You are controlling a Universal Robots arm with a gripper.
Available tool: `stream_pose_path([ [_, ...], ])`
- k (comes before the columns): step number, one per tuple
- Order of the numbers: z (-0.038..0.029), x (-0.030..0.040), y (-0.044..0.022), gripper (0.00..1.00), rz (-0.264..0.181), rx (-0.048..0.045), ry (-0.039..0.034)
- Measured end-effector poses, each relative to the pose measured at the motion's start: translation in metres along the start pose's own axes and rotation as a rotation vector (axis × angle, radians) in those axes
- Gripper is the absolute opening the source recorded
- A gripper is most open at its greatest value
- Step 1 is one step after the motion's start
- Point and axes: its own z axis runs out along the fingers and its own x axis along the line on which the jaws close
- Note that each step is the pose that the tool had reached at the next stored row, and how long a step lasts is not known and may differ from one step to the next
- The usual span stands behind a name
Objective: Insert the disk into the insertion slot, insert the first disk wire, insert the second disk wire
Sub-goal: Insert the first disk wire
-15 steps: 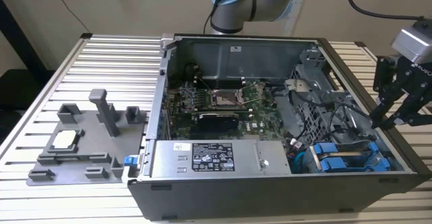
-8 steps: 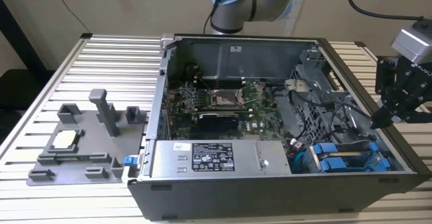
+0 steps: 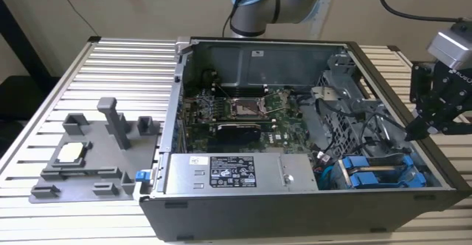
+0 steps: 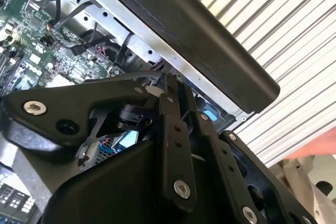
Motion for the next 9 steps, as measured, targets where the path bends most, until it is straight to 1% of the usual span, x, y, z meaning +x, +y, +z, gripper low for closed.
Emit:
stream_pose_path([
  [4,0.0001,0.0021,0.0058,0.19,0.0,0.0003,-0.0002],
  [9,0.0001,0.0068,0.0136,0.19,0.0,0.0007,-0.0005],
])
